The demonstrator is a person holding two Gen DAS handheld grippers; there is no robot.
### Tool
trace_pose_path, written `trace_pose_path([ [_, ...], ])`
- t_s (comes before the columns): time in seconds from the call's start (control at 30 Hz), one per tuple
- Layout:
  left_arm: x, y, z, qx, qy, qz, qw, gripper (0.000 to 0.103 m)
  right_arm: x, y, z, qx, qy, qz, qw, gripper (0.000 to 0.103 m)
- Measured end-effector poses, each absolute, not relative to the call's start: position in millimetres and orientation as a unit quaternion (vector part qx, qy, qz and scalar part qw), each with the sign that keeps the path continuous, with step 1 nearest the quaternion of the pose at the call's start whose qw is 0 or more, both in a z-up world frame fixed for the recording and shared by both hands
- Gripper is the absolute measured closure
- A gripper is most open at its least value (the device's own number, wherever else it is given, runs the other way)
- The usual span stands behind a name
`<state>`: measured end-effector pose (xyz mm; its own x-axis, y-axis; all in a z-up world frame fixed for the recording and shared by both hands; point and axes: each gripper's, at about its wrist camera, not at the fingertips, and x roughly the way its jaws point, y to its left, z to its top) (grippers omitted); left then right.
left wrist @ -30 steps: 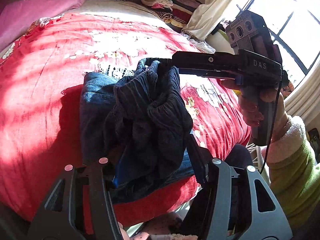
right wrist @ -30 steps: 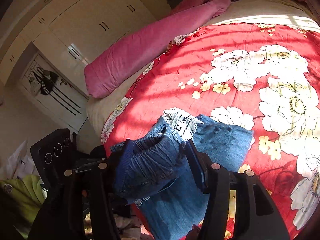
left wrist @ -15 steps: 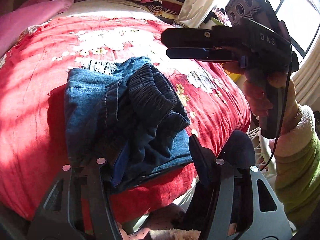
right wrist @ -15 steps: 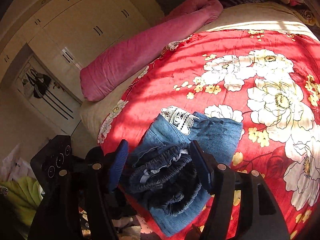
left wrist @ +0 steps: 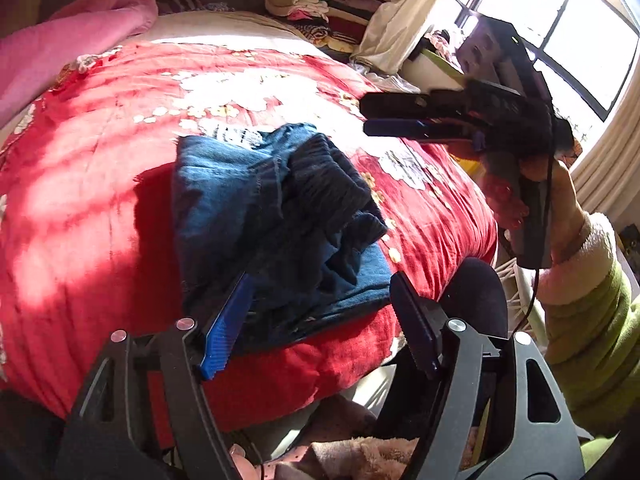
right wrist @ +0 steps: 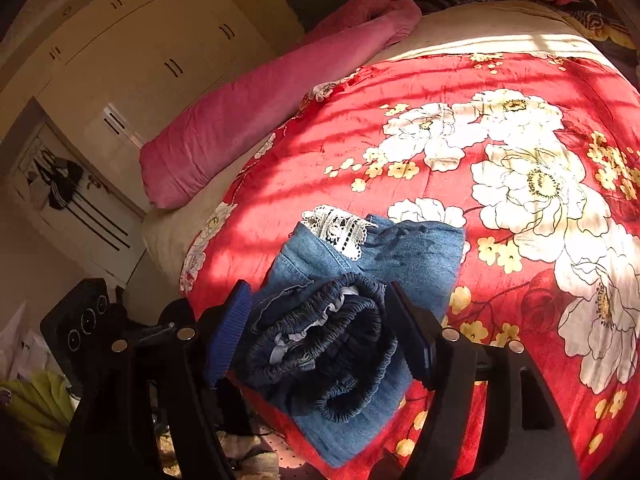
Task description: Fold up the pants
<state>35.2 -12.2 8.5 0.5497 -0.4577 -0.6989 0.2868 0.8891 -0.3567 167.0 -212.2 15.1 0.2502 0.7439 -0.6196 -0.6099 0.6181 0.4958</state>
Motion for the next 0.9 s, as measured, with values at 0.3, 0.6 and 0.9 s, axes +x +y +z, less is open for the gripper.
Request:
trace_pose_path([
  [0.3,79,55,18,-0.155,0.425,-0.145,0.880,0.021,92,-225,18,-0.004,0.369,0.438,0.820,0.025],
  [0.6,153,44,-7,-0.146,0.488,-0.150,0.847,0.039,71,-159,9,-0.162,0.318,0.441,0.823,0.028],
  [0.9,182,33,-39,-0.132,0.520,-0.131,0.834,0.065,84,-171,-23,-0.133,0.387,0.468,0.784,0.097],
])
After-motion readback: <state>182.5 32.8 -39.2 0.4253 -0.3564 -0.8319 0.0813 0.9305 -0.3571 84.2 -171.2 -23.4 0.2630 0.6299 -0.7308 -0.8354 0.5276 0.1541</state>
